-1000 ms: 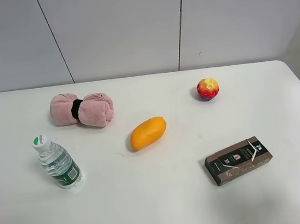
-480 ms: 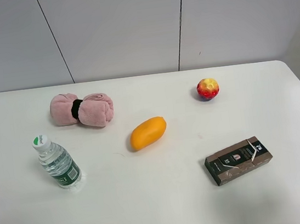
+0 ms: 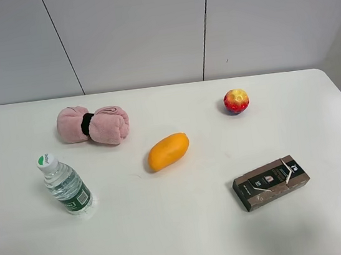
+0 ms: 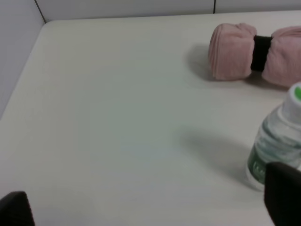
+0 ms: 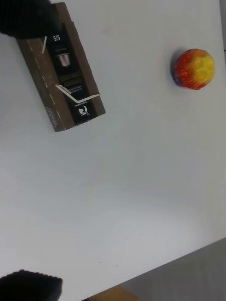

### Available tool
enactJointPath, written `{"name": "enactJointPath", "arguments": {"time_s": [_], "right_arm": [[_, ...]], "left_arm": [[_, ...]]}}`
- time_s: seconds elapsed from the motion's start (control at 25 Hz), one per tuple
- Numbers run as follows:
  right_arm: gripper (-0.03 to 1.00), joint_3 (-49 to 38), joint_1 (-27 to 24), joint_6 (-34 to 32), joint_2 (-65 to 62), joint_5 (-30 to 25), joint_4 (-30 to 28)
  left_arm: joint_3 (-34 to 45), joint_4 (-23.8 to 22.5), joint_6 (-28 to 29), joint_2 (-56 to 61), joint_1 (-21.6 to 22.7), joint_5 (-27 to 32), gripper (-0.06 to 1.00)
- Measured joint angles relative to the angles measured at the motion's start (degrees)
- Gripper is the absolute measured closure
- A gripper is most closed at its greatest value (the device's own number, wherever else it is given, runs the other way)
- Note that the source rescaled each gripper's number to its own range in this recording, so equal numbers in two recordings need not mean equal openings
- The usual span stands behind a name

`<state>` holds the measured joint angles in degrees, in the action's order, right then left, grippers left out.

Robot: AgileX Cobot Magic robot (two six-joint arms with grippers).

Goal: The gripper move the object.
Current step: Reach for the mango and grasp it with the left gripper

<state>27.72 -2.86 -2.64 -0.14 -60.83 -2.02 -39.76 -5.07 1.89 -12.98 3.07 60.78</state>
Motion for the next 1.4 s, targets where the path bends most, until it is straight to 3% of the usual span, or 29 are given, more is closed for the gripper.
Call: {"name": "enactJointPath", "arguments": {"time_s": [0.32,0.52,0.88,1.04,1.2,1.4], "right_arm": [[-0.03,0.0,0.0,0.0,0.0,0.0,0.0],[-0.03,0.0,0.0,0.0,0.0,0.0,0.0],[-0.03,0.0,0.0,0.0,0.0,0.0,0.0],[-0.03,0.0,0.0,0.0,0.0,0.0,0.0],[-0.03,0.0,0.0,0.0,0.0,0.0,0.0],[-0.03,0.0,0.0,0.0,0.0,0.0,0.0]], "left_arm": [[-22.6,4.5,-6.2,-26.4,0.0,-0.3,-0.06],[-30.0,9.3,-10.2,-39.5,-2.2,-0.1,-0.06],[-38.5,5.1,-7.5,-59.3,-25.5,-1.7,-0.06],[-41.8,5.1,-6.2,-67.8,-33.5,-2.5,-0.06],[-44.3,5.1,-6.0,-74.7,-39.2,-2.8,-0.06],[-44.9,5.1,-6.0,-82.0,-42.8,-4.7,-0.06]]}}
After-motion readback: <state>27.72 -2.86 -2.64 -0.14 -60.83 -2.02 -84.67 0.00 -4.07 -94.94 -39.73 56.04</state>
